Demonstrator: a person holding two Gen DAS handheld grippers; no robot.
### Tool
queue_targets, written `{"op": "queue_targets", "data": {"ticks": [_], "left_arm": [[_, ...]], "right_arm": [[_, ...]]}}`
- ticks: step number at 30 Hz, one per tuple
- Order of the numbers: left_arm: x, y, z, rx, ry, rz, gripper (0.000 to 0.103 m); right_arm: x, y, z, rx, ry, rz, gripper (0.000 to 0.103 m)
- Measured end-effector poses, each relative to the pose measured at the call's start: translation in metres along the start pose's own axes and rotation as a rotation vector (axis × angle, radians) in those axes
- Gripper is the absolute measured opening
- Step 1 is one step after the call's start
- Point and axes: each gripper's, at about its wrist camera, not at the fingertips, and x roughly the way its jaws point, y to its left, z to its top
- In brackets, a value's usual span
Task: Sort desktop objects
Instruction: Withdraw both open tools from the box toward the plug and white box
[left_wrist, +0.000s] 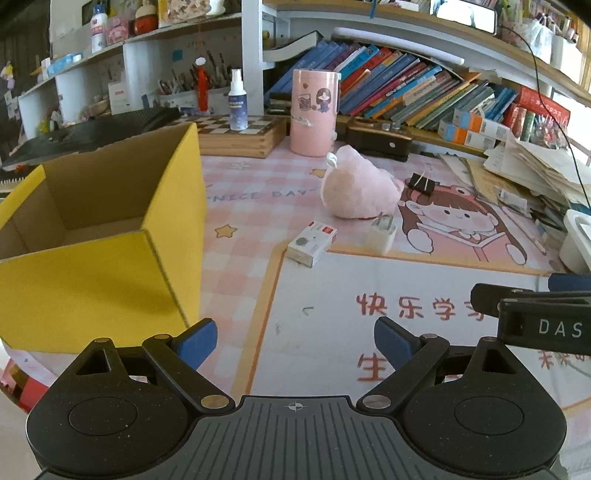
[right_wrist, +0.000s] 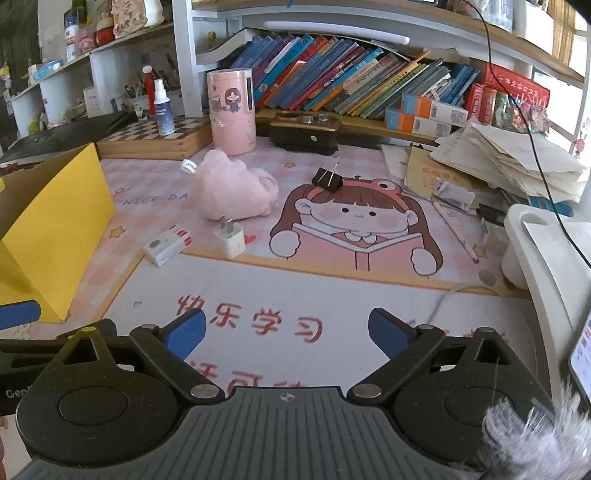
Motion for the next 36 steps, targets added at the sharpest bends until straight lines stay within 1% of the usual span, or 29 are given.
{"op": "queue_targets", "data": {"ticks": [6, 9, 13, 18, 20, 22, 28, 36], "left_arm": [[0.011, -0.015, 0.01, 0.012, 0.008, 0.008, 0.094], [0.017, -0.02, 0.014, 0.006, 0.012, 0.02, 0.094], [0.025, -0.026, 0.02, -0.001, 0.021, 0.033, 0.094], [0.032, -0.034, 0.025, 0.006, 0.03, 0.046, 0.094], [0.035, -0.036, 0.026, 0.009, 0.033, 0.055, 0.094], [0.038, -0.038, 0.028, 0.01, 0.038, 0.064, 0.094], [0.045, -0.042, 0.031, 0.018, 0.053, 0.084, 0.094], [0.056, -0.045, 0.034, 0.018, 0.075, 0.099, 0.094]], "right_arm": [[0.017, -0.015, 0.015, -0.005, -0.005, 0.033, 0.096], [0.026, -0.02, 0.023, -0.019, -0.006, 0.06, 0.094], [0.037, -0.022, 0.033, -0.063, -0.005, 0.103, 0.088], [0.051, -0.022, 0.046, -0.147, -0.014, 0.172, 0.079], [0.058, -0.022, 0.05, -0.178, -0.011, 0.202, 0.073], [0.067, -0.023, 0.054, -0.208, -0.007, 0.228, 0.071], [0.092, -0.019, 0.064, -0.302, 0.014, 0.313, 0.061], [0.12, -0.001, 0.07, -0.391, 0.04, 0.396, 0.053]]}}
